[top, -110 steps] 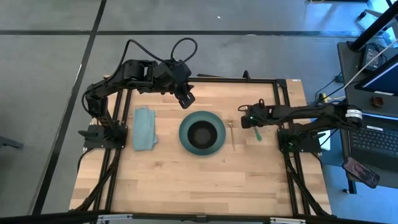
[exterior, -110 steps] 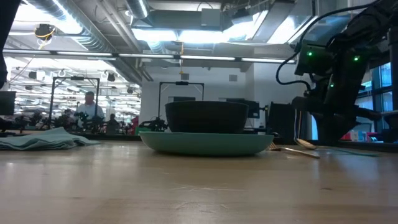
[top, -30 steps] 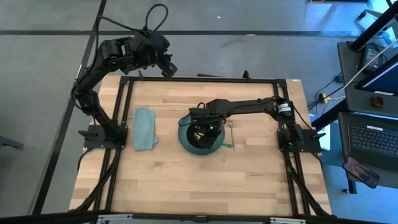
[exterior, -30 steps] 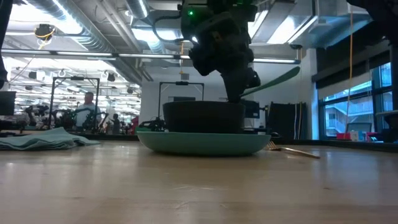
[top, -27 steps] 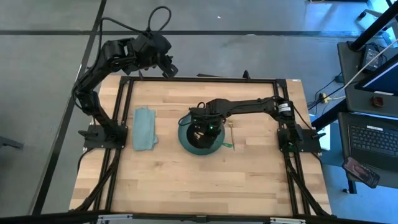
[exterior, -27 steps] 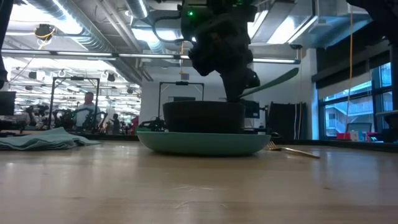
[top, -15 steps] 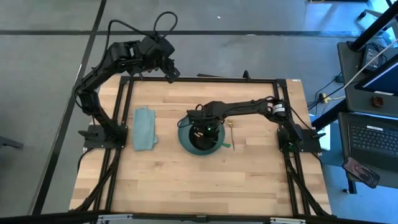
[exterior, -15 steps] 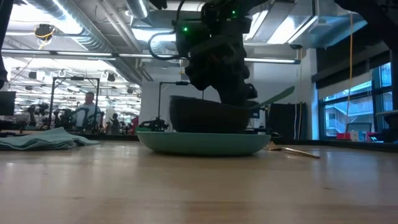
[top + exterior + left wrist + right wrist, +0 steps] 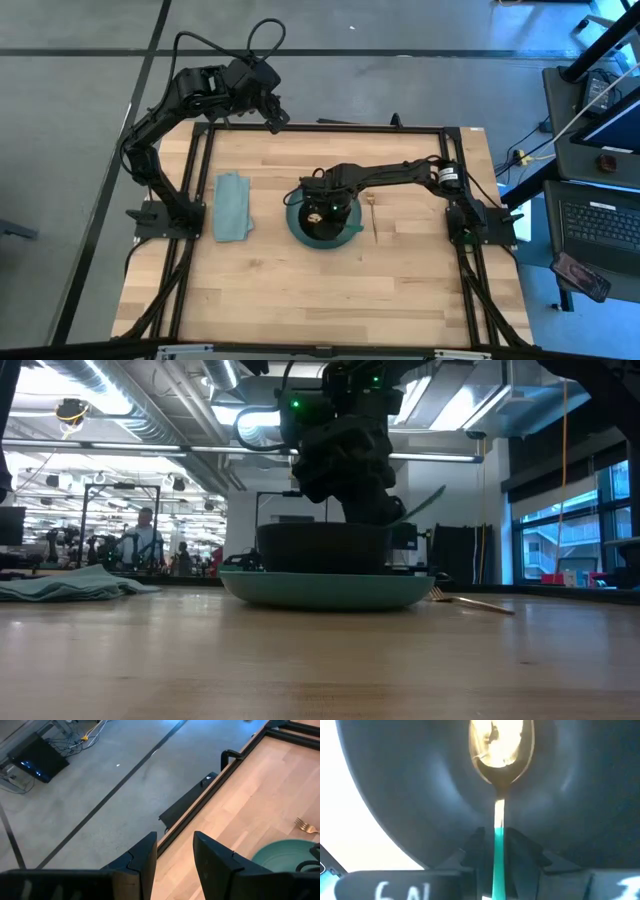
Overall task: Set table place
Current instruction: Put the green spoon into the black bowl, then return to Home Position
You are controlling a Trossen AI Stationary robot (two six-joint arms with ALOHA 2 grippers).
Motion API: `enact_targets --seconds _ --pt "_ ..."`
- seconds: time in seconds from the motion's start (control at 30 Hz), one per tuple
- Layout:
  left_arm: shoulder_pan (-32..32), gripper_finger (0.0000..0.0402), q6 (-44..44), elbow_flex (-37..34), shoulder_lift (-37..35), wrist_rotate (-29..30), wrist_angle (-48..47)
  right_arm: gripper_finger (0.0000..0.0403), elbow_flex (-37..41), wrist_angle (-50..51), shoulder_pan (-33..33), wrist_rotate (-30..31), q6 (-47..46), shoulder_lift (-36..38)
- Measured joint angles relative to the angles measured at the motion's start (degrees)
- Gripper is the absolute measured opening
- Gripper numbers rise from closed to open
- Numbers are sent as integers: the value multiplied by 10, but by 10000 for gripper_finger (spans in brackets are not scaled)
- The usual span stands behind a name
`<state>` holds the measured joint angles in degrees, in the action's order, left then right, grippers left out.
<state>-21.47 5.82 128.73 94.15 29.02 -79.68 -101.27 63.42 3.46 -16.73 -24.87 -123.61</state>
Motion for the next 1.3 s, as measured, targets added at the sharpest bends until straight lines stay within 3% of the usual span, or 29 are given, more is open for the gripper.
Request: enact_targets --seconds 0.17,0.33,0.5,0.73,0.87,0.97,1.3 --pt "0 121 0 0 0 0 0 88 -1 1 3 0 0 0" --pt "0 121 0 0 0 0 0 90 -50 11 18 1 1 -1" --pt "0 121 -3 0 0 4 0 90 -146 36 34 1 17 -1" --pt "0 121 -28 26 -33 7 -49 91 -339 166 44 10 62 7" --pt "0 121 -4 26 -75 18 -106 91 -265 144 40 55 66 120" --pt "0 121 -15 24 -127 5 -104 91 -249 189 36 97 76 192" --pt "0 121 -36 25 -297 8 -104 91 -249 240 33 95 -2 388"
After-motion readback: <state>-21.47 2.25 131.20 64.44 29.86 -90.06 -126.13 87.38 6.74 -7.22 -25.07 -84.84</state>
